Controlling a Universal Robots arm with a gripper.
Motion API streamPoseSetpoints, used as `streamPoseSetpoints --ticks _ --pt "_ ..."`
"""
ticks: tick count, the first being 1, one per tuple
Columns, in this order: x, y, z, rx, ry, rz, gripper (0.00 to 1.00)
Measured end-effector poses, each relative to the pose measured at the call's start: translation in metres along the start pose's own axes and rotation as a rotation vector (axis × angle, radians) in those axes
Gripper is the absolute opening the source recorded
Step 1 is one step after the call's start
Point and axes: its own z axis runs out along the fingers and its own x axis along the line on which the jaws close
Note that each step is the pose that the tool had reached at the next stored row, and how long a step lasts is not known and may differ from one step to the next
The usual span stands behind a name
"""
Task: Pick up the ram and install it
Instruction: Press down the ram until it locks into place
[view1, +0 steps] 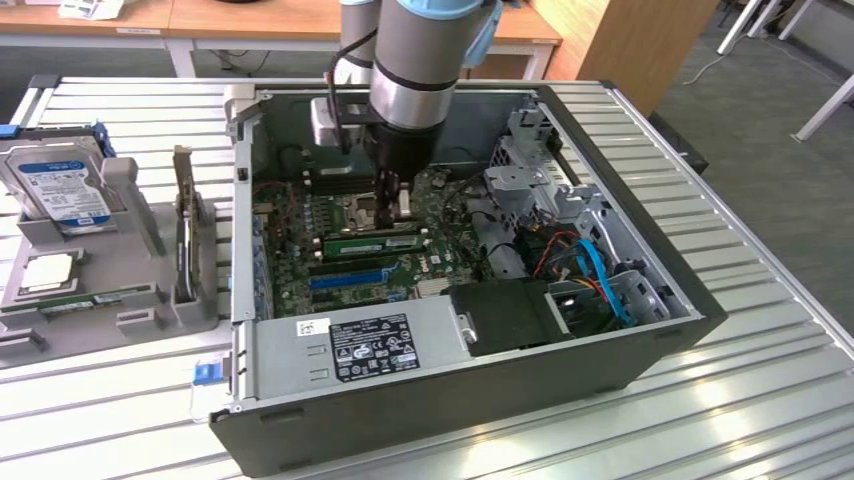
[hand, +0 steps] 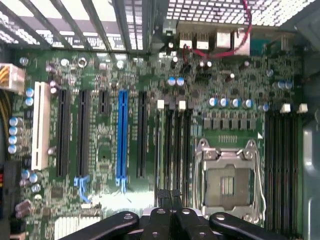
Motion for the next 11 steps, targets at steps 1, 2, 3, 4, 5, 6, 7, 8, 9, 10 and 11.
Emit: streamPoseSetpoints --ticks 1,2,3,4,5,6,7,8,9,10,11 --pt "0.000 0.0022 0.0001 0.0005 0.0000 0.000 0.10" --pt "0.000 0.0045 0.0002 0.0009 0.0000 0.000 0.10" --pt "0.000 0.0066 0.0003 0.0012 0.0000 0.000 0.10" --pt "0.000 0.0086 0.0004 0.0015 -0.0001 0.000 0.10" --pt "0.000 0.0104 0.0005 0.0018 -0.0001 0.000 0.10" --pt "0.000 0.0121 0.0005 0.0020 0.0000 0.000 0.10" --pt "0.000 0.0138 0.0006 0.0021 0.0000 0.000 0.10" --pt "0.000 0.0153 0.0007 0.0022 0.0000 0.000 0.10" --pt "0.000 0.0169 0.0007 0.0022 0.0000 0.000 0.10" --pt "0.000 0.0184 0.0008 0.0023 0.0001 0.000 0.10" --pt "0.000 0.0197 0.0008 0.0024 0.0000 0.000 0.10"
